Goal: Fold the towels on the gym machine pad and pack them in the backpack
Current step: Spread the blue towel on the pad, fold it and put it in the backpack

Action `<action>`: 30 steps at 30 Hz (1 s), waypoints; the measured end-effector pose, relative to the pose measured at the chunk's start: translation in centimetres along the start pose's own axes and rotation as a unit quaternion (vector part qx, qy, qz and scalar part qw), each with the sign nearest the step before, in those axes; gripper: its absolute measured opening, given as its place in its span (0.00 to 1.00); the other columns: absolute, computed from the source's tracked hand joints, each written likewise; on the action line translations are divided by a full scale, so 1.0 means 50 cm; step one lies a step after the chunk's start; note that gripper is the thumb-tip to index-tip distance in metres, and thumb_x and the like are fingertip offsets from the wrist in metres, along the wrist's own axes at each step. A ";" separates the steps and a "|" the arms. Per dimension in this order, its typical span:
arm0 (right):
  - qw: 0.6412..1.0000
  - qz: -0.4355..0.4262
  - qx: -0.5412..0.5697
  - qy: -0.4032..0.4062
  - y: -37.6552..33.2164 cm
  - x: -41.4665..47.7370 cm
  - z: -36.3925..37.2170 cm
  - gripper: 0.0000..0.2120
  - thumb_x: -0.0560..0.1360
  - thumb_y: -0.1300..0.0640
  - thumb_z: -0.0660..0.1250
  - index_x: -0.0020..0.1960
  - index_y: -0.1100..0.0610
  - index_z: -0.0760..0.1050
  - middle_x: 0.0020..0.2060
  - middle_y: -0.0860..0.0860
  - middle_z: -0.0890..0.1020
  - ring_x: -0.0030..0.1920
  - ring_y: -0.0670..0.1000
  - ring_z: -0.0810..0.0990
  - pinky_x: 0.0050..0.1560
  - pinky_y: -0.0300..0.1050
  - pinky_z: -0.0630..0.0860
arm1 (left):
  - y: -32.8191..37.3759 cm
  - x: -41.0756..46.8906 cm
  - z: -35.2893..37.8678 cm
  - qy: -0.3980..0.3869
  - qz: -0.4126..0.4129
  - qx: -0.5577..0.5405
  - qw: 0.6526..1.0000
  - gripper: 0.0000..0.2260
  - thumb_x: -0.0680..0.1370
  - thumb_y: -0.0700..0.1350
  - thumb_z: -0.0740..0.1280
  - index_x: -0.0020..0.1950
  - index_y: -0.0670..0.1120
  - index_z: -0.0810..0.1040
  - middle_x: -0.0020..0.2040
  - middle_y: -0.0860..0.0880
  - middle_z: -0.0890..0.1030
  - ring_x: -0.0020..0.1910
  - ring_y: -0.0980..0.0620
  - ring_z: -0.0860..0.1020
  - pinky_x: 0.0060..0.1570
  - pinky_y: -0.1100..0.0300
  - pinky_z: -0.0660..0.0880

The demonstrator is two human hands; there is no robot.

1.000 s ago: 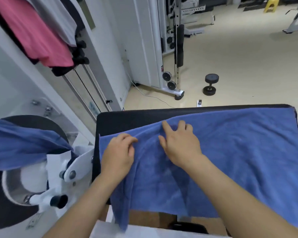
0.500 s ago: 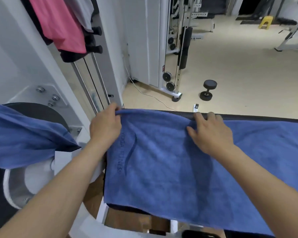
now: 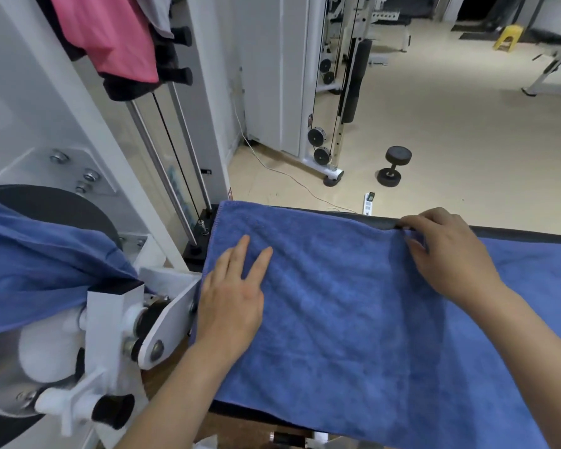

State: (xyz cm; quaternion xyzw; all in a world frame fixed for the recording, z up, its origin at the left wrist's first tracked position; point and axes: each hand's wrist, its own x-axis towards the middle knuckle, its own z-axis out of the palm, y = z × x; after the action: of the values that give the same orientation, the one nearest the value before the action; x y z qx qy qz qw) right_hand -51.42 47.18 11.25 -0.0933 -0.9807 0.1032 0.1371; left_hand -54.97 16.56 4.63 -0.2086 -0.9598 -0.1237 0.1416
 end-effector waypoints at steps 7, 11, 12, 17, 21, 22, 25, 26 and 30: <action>0.997 -0.003 -0.057 -0.048 0.051 0.021 -0.019 0.02 0.76 0.63 0.65 0.47 0.61 0.76 0.44 0.57 0.75 0.43 0.62 0.74 0.39 0.49 0.68 | 0.004 0.009 -0.022 -0.066 0.005 0.076 0.995 0.34 0.65 0.38 0.75 0.71 0.46 0.71 0.69 0.37 0.72 0.59 0.38 0.73 0.46 0.44 0.80; 0.998 -0.034 -0.060 0.014 0.054 0.054 -0.012 0.02 0.74 0.68 0.64 0.46 0.65 0.75 0.40 0.61 0.74 0.39 0.61 0.70 0.36 0.49 0.68 | 0.000 0.002 -0.041 -0.100 -0.017 0.107 0.989 0.32 0.65 0.39 0.74 0.69 0.45 0.73 0.68 0.40 0.73 0.53 0.39 0.75 0.38 0.48 0.80; 0.997 -0.039 -0.058 0.026 0.052 0.062 -0.007 0.02 0.74 0.69 0.64 0.45 0.66 0.75 0.39 0.61 0.73 0.38 0.60 0.69 0.36 0.50 0.68 | 0.000 0.005 -0.047 -0.099 -0.027 0.110 0.989 0.31 0.66 0.41 0.73 0.69 0.46 0.73 0.68 0.41 0.73 0.54 0.39 0.75 0.39 0.48 0.80; 0.997 -0.051 -0.053 0.038 0.050 0.043 0.010 0.09 0.76 0.66 0.61 0.55 0.65 0.77 0.47 0.62 0.78 0.46 0.65 0.75 0.43 0.57 0.75 | -0.001 0.052 -0.063 -0.053 -0.034 0.091 0.994 0.28 0.71 0.40 0.68 0.71 0.48 0.68 0.72 0.40 0.67 0.65 0.38 0.70 0.49 0.45 0.76; 0.997 -0.003 -0.044 0.063 0.088 -0.030 -0.026 0.15 0.75 0.64 0.65 0.61 0.59 0.77 0.54 0.58 0.79 0.53 0.64 0.76 0.48 0.56 0.72 | 0.012 0.073 -0.044 -0.131 0.012 0.113 0.985 0.37 0.75 0.42 0.62 0.78 0.61 0.47 0.80 0.46 0.46 0.77 0.40 0.51 0.67 0.41 0.66; 0.998 0.034 -0.018 0.041 0.105 -0.058 -0.038 0.16 0.75 0.63 0.65 0.63 0.57 0.76 0.56 0.57 0.78 0.56 0.63 0.75 0.49 0.54 0.71 | 0.023 0.073 -0.042 -0.142 0.001 0.122 0.982 0.38 0.76 0.43 0.61 0.78 0.62 0.44 0.80 0.47 0.42 0.78 0.41 0.48 0.69 0.40 0.63; 0.978 0.163 0.128 -0.022 0.155 -0.160 -0.083 0.17 0.76 0.61 0.67 0.64 0.53 0.75 0.56 0.52 0.79 0.59 0.55 0.77 0.52 0.48 0.70 | 0.090 0.079 -0.055 -0.150 -0.045 0.131 0.979 0.34 0.77 0.44 0.61 0.79 0.53 0.46 0.80 0.43 0.42 0.78 0.40 0.47 0.70 0.41 0.60; 0.968 0.189 0.164 -0.024 0.168 -0.195 -0.094 0.16 0.75 0.60 0.67 0.63 0.52 0.76 0.56 0.52 0.80 0.59 0.54 0.78 0.54 0.50 0.71 | 0.124 0.080 -0.058 -0.138 -0.037 0.129 0.981 0.33 0.76 0.44 0.62 0.78 0.49 0.51 0.80 0.42 0.46 0.77 0.40 0.50 0.68 0.42 0.63; 0.934 0.282 0.219 -0.007 0.194 -0.320 -0.101 0.17 0.75 0.61 0.68 0.63 0.54 0.75 0.58 0.54 0.80 0.60 0.55 0.78 0.54 0.49 0.70 | 0.267 0.051 -0.029 -0.071 0.152 0.059 0.984 0.27 0.66 0.38 0.71 0.66 0.42 0.74 0.71 0.39 0.71 0.65 0.39 0.72 0.45 0.49 0.77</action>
State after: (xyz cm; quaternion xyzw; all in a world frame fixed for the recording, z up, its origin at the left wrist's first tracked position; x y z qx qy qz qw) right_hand -33.34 54.03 9.79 -0.3328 -0.8681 0.3507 0.1128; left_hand -51.07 28.87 9.19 -0.3516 -0.9300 -0.0291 0.1027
